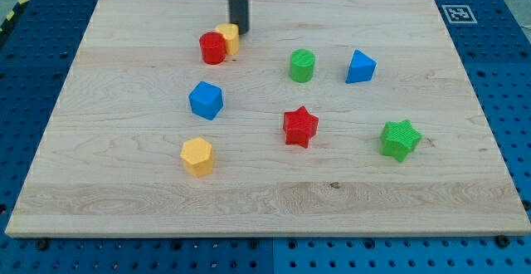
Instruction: Move the green circle diagonal to the red star
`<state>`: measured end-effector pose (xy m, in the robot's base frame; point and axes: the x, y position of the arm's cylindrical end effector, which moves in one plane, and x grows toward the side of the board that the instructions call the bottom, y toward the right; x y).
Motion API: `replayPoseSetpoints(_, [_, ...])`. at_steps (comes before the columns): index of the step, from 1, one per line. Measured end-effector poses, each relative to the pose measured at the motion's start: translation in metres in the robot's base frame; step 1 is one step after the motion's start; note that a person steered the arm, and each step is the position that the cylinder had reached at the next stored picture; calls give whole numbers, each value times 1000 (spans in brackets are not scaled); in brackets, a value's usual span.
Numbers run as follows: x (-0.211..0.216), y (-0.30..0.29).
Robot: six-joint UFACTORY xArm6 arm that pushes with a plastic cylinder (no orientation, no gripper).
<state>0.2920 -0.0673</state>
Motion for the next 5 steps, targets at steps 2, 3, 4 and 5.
replayPoseSetpoints(2, [1,26])
replayPoseSetpoints(3, [2,97])
replayPoseSetpoints(4, [22,102])
replayPoseSetpoints(5, [58,104])
